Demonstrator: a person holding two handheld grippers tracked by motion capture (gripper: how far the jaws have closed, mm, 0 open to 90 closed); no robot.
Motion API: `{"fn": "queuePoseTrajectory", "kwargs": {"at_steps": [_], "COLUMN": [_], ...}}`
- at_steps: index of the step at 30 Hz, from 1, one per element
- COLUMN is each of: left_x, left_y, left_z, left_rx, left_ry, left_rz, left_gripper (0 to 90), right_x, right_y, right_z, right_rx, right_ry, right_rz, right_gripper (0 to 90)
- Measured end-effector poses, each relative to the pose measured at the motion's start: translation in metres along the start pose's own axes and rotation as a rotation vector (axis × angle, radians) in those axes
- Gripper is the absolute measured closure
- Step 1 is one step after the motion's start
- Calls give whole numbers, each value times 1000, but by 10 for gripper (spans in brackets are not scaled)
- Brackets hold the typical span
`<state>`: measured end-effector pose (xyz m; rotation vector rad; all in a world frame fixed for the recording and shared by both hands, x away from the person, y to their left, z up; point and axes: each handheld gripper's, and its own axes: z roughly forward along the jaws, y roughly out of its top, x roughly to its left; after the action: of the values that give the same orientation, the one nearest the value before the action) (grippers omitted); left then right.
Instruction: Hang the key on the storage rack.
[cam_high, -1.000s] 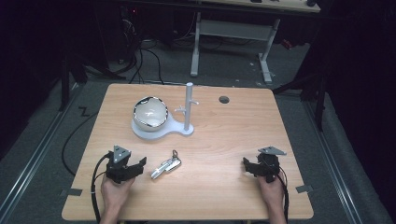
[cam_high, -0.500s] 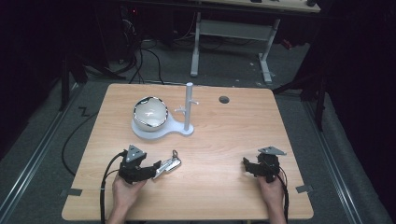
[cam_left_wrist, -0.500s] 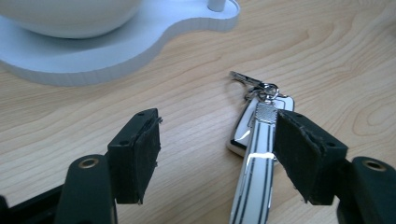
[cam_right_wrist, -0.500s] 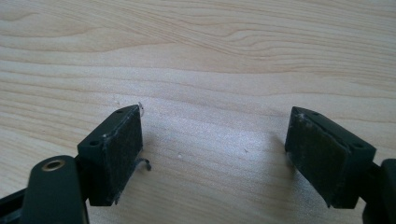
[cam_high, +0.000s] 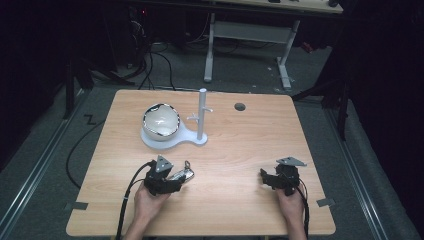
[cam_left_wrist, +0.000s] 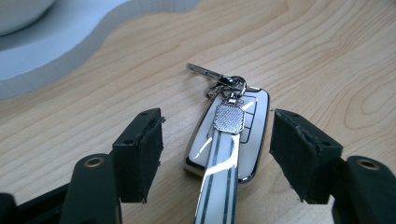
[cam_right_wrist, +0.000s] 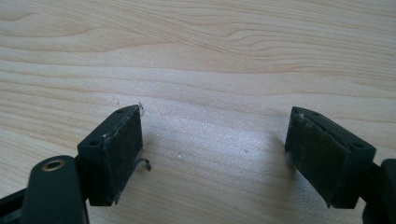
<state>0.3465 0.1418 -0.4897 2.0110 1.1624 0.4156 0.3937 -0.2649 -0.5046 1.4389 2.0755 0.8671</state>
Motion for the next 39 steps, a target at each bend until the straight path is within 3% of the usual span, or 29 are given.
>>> {"fn": "queuePoseTrajectory", "kwargs": {"at_steps": [1, 2, 5, 16, 26, 39], "left_x": [-1, 0, -3, -8, -10, -6], "left_y": [0, 1, 1, 1, 1, 2], "left_z": [3, 4, 11, 21, 21, 15], "left_rx": [1, 21, 37, 47, 36, 29], "left_ry": [3, 8, 11, 27, 20, 22], "left_rz": [5, 39, 58, 94, 104, 95], "left_gripper": [351, 354, 366, 398, 484, 498], "right_x": [0, 0, 0, 0, 0, 0], "right_y": [0, 0, 0, 0, 0, 0], "right_z": [0, 0, 0, 0, 0, 0], "right_rx": [0, 0, 0, 0, 0, 0], "right_ry": [0, 0, 1, 0, 1, 1], "right_rz": [0, -1, 0, -1, -1, -1], "right_gripper": [192, 192, 192, 192, 192, 192]}}
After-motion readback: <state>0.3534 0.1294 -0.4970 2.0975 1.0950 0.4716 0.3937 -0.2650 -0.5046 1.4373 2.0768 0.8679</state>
